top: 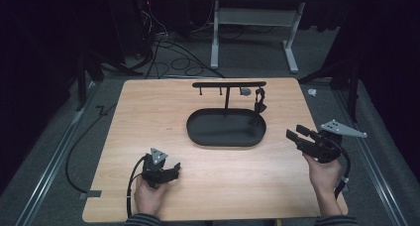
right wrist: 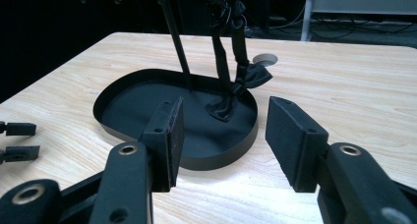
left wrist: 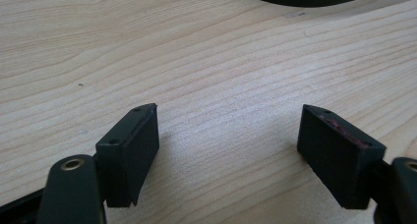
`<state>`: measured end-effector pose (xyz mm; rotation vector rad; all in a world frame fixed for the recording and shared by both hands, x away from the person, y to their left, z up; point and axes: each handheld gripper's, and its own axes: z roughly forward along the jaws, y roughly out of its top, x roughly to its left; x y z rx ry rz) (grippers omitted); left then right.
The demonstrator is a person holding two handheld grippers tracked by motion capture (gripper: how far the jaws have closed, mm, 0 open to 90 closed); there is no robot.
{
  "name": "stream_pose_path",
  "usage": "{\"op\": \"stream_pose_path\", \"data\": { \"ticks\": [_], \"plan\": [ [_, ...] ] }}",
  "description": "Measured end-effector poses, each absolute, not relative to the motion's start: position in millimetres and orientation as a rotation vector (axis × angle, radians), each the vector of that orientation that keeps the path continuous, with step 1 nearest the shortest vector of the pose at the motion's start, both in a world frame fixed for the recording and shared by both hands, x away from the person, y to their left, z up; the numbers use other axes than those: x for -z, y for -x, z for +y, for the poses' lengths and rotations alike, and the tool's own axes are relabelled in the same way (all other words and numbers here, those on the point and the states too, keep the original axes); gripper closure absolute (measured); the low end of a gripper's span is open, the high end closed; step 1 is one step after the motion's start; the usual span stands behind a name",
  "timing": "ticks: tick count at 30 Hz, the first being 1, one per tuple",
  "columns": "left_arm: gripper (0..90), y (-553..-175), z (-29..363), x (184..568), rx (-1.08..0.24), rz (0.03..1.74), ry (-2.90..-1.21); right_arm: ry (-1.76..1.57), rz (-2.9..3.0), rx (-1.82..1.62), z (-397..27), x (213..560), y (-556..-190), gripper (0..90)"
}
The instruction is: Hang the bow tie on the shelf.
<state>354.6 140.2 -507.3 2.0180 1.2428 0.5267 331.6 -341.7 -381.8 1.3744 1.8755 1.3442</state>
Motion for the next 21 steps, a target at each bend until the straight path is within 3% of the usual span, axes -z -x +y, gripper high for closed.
{"op": "stream_pose_path", "data": {
  "ticks": [21],
  "plan": [
    [24.1,-354.6,140.2,507.3,-0.526,1.243,-2.018,-1.369,1.899,-1.386,-333.0,397.6,-318.2,50.7]
  ]
}}
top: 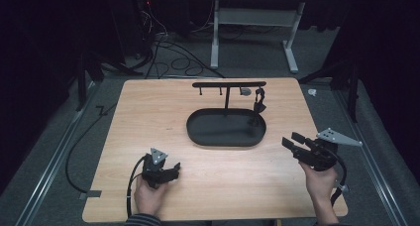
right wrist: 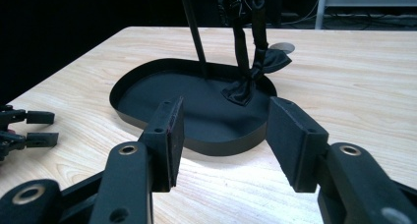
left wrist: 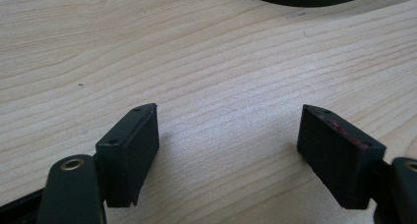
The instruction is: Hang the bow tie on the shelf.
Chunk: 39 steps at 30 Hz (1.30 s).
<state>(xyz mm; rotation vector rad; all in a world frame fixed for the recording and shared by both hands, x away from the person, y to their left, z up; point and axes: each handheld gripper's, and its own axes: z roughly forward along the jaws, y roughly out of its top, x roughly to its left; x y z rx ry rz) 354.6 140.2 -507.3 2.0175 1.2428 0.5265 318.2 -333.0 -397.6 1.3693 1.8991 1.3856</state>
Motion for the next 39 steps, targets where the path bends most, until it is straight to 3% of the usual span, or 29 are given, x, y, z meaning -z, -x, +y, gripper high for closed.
{"op": "stream_pose_path", "data": {
  "ticks": [39],
  "plan": [
    [24.1,-354.6,140.2,507.3,-0.527,1.243,-2.019,-1.423,1.952,-1.433,-316.3,436.7,-307.1,51.4]
  ]
}}
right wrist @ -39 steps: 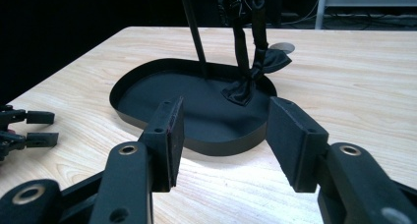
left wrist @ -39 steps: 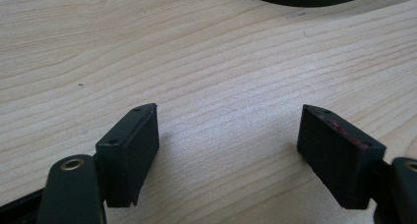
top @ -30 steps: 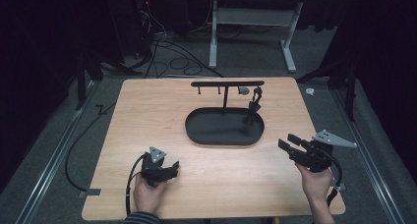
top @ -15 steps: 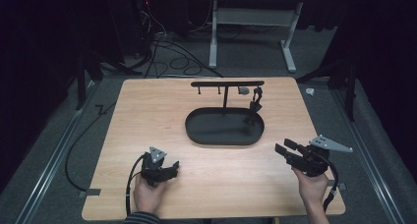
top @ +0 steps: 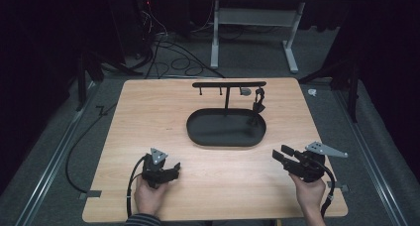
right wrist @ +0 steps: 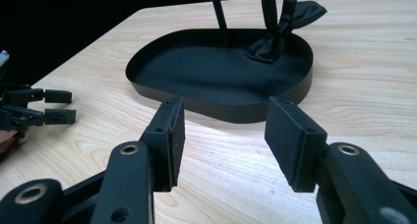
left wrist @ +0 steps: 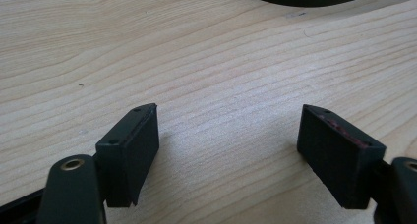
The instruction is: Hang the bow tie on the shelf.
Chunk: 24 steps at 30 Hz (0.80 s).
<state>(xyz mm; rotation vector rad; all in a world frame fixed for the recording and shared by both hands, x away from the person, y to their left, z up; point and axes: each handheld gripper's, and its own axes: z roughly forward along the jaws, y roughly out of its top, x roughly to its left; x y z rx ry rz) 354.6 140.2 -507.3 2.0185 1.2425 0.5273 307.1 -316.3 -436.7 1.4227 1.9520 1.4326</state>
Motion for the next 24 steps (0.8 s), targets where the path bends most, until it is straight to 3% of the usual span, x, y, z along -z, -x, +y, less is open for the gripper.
{"op": "stream_pose_path", "data": {
  "ticks": [24],
  "plan": [
    [24.2,-354.6,140.2,507.3,-0.528,1.243,-2.018,-1.429,2.016,-1.406,-301.1,452.9,-308.9,51.4]
  ]
}}
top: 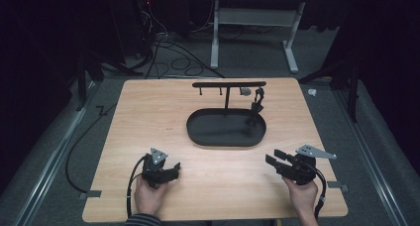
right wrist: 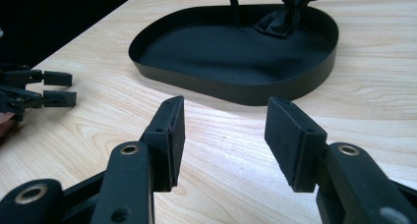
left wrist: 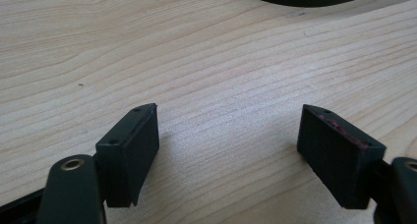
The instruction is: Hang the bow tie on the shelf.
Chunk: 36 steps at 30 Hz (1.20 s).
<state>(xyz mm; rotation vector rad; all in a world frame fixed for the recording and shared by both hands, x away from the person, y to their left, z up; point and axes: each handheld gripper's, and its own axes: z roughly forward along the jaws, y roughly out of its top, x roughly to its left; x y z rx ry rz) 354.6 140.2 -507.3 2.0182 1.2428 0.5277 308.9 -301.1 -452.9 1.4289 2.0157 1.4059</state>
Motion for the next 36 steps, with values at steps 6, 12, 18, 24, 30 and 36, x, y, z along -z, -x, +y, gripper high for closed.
{"op": "stream_pose_path", "data": {
  "ticks": [6,12,18,24,30,36],
  "plan": [
    [24.1,-354.6,140.1,507.3,-0.528,1.243,-2.018,-1.429,2.035,-1.399,-297.4,456.0,-310.0,51.3],
    [24.2,-354.5,140.1,507.3,-0.528,1.243,-2.019,-1.421,2.058,-1.364,-287.9,461.6,-314.6,51.2],
    [24.2,-354.5,140.2,507.3,-0.528,1.242,-2.019,-1.43,2.083,-1.339,-282.0,470.0,-321.5,51.1],
    [24.2,-354.6,140.1,507.3,-0.528,1.243,-2.018,-1.44,2.107,-1.296,-278.9,477.1,-325.6,51.1],
    [24.2,-354.6,140.1,507.3,-0.528,1.243,-2.019,-1.446,2.129,-1.247,-276.6,485.1,-329.7,51.0],
    [24.2,-354.6,140.1,507.3,-0.528,1.243,-2.019,-1.427,2.162,-1.133,-272.6,493.7,-333.9,51.5]
  ]
}}
